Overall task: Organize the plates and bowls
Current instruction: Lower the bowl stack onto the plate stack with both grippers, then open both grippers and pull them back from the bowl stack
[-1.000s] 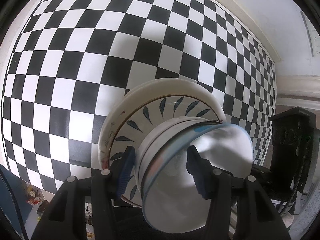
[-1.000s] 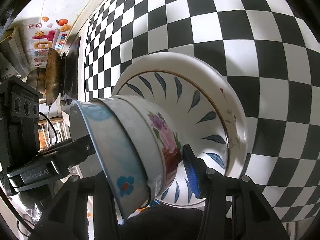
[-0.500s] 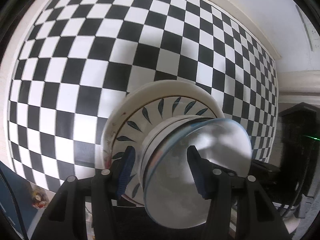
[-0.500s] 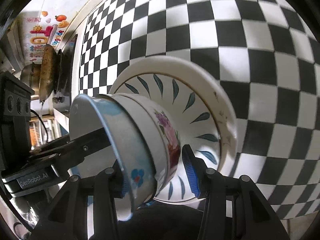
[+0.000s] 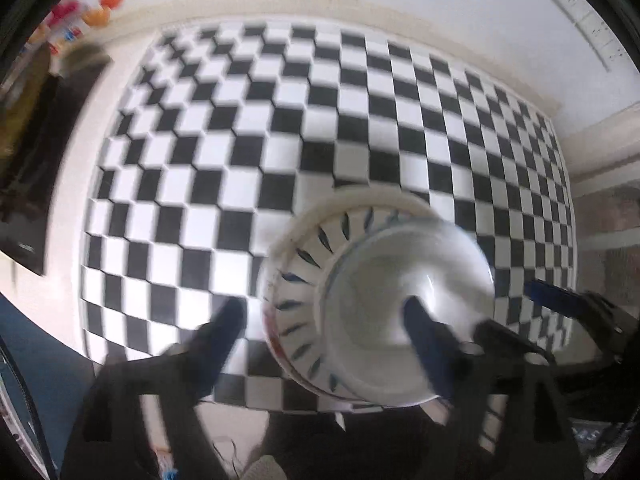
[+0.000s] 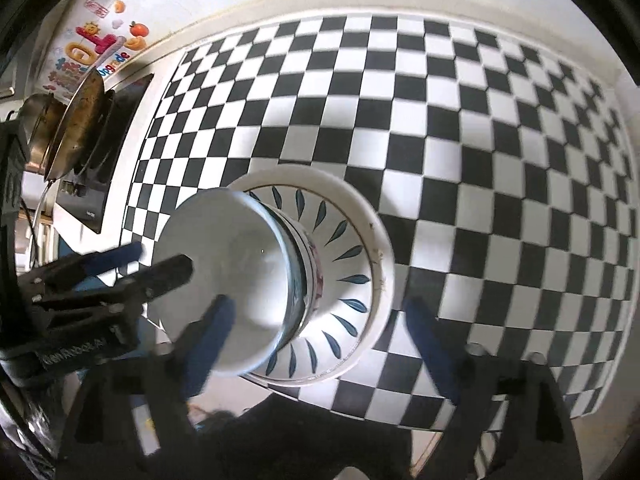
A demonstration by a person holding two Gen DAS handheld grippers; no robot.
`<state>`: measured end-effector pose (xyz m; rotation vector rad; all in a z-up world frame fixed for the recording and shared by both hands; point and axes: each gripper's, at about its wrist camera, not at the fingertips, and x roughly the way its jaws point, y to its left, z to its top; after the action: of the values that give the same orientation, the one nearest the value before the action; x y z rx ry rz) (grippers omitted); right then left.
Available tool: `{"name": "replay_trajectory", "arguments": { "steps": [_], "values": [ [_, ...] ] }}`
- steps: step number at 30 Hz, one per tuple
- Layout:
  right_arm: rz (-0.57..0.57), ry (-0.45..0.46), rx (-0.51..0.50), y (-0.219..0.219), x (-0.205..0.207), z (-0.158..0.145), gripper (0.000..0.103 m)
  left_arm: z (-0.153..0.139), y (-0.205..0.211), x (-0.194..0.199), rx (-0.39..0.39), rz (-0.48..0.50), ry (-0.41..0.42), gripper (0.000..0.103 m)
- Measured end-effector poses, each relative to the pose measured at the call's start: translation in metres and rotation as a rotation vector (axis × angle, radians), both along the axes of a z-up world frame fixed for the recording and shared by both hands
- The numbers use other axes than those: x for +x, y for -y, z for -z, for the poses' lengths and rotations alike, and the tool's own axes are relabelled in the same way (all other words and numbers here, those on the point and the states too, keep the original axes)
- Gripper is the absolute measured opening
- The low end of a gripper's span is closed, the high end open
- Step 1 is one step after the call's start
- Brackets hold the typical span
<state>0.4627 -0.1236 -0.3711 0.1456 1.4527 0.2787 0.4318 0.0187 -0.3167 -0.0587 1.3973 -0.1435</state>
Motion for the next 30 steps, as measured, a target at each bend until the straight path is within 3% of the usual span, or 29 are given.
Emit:
{"name": "replay_trajectory", "arguments": {
  "steps": [1, 6, 16, 26, 30],
  "values": [
    [0.004, 0.024, -0.016, 0.001, -0.004, -0.007, 0.098, -0.007, -0.002, -0.003, 0.018, -0.01, 0.038, 0.097],
    [0.014, 0.169, -0.091, 0.004, -0.024, -0.048, 0.103, -0.044, -0.013, -0.014, 0.042, -0.05, 0.19, 0.098],
    [0.106, 0.306, -0.13, 0.013, -0.059, -0.102, 0.103, -0.094, -0.01, -0.05, 0.033, -0.045, 0.324, 0.098],
    [0.213, 0.486, -0.137, 0.027, -0.124, -0.183, 0.103, -0.149, -0.001, -0.105, 0.033, -0.025, 0.473, 0.098],
    [0.222, 0.547, -0.148, 0.03, -0.154, -0.208, 0.103, -0.171, 0.002, -0.129, 0.071, -0.035, 0.538, 0.098]
  ]
}}
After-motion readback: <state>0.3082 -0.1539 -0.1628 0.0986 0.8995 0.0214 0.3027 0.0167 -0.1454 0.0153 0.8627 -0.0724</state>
